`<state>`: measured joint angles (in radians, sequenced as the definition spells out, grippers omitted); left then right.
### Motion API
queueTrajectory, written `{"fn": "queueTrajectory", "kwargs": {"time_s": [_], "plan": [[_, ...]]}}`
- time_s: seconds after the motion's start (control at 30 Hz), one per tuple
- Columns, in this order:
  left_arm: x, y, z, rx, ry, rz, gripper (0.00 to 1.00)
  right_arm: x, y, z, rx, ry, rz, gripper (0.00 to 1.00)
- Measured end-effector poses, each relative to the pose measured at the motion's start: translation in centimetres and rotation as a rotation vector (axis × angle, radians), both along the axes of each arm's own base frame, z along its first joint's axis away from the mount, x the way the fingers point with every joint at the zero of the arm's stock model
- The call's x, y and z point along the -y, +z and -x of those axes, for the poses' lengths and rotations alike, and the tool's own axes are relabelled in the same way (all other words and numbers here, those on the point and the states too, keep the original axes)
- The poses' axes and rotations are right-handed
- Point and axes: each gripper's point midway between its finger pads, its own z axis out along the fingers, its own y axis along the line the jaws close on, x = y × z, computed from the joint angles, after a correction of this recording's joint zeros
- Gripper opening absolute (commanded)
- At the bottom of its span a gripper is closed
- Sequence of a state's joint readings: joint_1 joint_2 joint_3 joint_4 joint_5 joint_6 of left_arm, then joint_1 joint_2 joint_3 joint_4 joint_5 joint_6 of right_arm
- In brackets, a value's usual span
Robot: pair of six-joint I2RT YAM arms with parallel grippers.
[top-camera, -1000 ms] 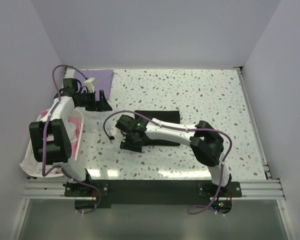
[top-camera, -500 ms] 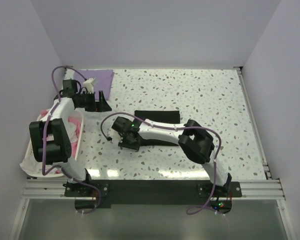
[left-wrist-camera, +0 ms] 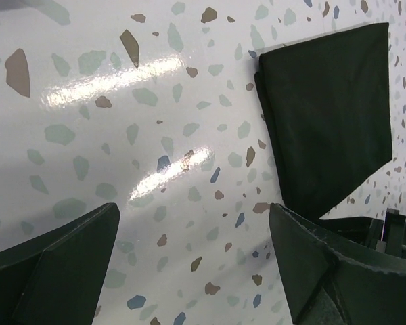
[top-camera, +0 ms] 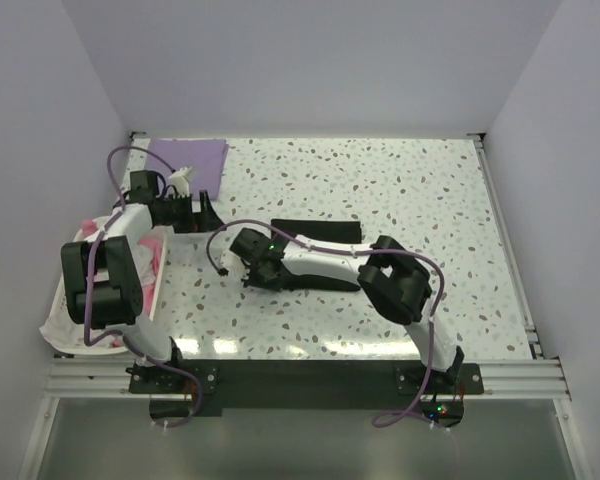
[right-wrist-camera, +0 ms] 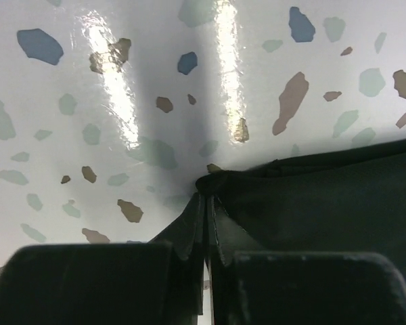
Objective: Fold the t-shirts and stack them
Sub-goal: Neatly place the folded tshirt to the corner
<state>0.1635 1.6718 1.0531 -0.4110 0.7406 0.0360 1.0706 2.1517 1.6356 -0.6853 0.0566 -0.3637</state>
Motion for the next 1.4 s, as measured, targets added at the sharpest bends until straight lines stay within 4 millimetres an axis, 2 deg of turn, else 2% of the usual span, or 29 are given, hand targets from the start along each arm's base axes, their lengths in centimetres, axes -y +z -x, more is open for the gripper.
{"fn": "queueTrajectory", "kwargs": {"time_s": [0.2, 0.4, 0.53, 0.67, 0.83, 0.97, 1.07, 1.4], "plan": [[0.4, -0.9, 0.3, -0.023, 0.043, 0.045, 0.98, 1.1, 0.5, -1.2, -0.068, -0.030, -0.059, 0.00], [1.3, -1.5, 0.7, -0.068, 0.104, 0.131, 1.00, 1.9, 2.9, -2.9, -0.094, -0.060, -0.139, 0.00], [2.0, -1.5, 0.5, -0.094, 0.140, 0.195, 1.00, 1.9, 4.3, -3.0, -0.093, -0.054, -0.170, 0.00], [3.1, -1.4, -0.7, -0.098, 0.153, 0.256, 1.00, 1.8, 4.7, -2.7, -0.103, -0.039, -0.178, 0.00], [6.2, -1.8, -0.9, -0.134, 0.129, 0.311, 1.00, 1.8, 4.6, -2.1, -0.124, -0.021, -0.177, 0.00], [9.8, -3.0, 0.1, -0.206, 0.080, 0.331, 1.00, 2.0, 4.5, -2.0, -0.127, -0.016, -0.169, 0.00], [11.8, -3.7, 0.8, -0.260, 0.064, 0.345, 1.00, 2.0, 4.7, -2.1, -0.124, -0.013, -0.171, 0.00], [15.1, -3.7, 0.9, -0.324, 0.091, 0.369, 1.00, 2.0, 7.2, -2.3, -0.078, 0.006, -0.208, 0.00]]}}
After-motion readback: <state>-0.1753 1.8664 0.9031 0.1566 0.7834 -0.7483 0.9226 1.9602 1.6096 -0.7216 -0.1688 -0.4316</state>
